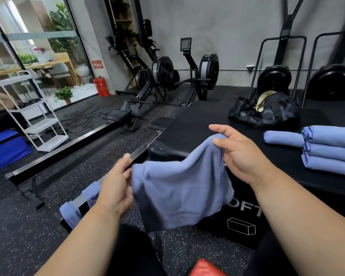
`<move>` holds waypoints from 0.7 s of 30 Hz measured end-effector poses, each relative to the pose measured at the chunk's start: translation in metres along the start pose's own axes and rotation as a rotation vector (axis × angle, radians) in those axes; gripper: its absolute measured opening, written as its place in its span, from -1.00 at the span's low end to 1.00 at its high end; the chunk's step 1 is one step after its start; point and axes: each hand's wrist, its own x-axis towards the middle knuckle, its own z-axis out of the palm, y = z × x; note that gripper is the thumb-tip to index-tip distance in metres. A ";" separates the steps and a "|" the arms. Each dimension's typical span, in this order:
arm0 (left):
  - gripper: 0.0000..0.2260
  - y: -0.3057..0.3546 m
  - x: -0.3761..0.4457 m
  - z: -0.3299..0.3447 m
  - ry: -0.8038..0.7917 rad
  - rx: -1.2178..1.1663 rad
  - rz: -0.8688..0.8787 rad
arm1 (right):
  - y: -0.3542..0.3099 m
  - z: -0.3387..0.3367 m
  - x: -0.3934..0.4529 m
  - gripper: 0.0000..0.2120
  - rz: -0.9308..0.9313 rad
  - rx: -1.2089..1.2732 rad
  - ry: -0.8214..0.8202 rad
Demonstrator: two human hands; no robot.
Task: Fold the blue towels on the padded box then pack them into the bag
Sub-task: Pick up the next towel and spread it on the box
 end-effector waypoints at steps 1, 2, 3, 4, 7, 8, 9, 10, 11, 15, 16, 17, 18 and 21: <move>-0.85 -0.008 0.001 0.000 -0.048 0.104 -0.067 | 0.000 0.002 -0.001 -0.65 0.000 -0.026 -0.025; -0.86 -0.015 0.004 -0.003 -0.076 0.184 -0.083 | -0.001 0.002 -0.001 -0.66 -0.002 -0.060 -0.042; -0.87 -0.018 0.008 -0.005 -0.061 0.213 -0.041 | -0.001 0.000 0.000 -0.67 -0.007 -0.095 -0.048; -0.85 -0.018 0.014 -0.010 -0.021 0.178 0.052 | -0.003 -0.003 0.000 -0.68 -0.022 -0.131 -0.041; -0.84 0.001 0.024 -0.018 0.095 -0.011 0.276 | -0.010 -0.015 0.002 -0.69 -0.084 -0.206 0.020; -0.87 0.007 0.023 -0.019 0.070 -0.089 0.252 | -0.011 -0.018 0.002 -0.69 -0.094 -0.199 0.025; -0.89 0.009 0.021 -0.017 0.029 -0.128 0.188 | -0.011 -0.020 0.002 -0.69 -0.096 -0.181 0.022; -0.85 0.007 0.020 -0.014 -0.011 -0.106 0.104 | -0.011 -0.019 0.000 -0.67 -0.089 -0.161 0.006; -0.78 0.003 0.019 -0.012 -0.060 -0.042 0.031 | -0.009 -0.016 -0.001 -0.66 -0.074 -0.151 -0.020; -0.83 -0.010 0.022 -0.013 -0.070 0.144 0.110 | -0.003 -0.008 -0.007 -0.68 -0.057 -0.294 -0.030; -0.81 -0.008 0.020 -0.013 -0.049 0.168 0.170 | -0.002 -0.009 -0.006 -0.69 -0.070 -0.357 0.011; -0.82 -0.004 0.021 -0.015 -0.033 0.197 0.235 | -0.002 -0.012 -0.006 -0.71 -0.088 -0.406 0.064; -0.84 -0.001 0.021 -0.018 -0.028 0.229 0.311 | -0.001 -0.015 -0.005 -0.74 -0.109 -0.428 0.123; -0.88 0.011 0.021 -0.022 0.002 0.377 0.552 | -0.005 -0.020 -0.005 -0.80 -0.191 -0.414 0.249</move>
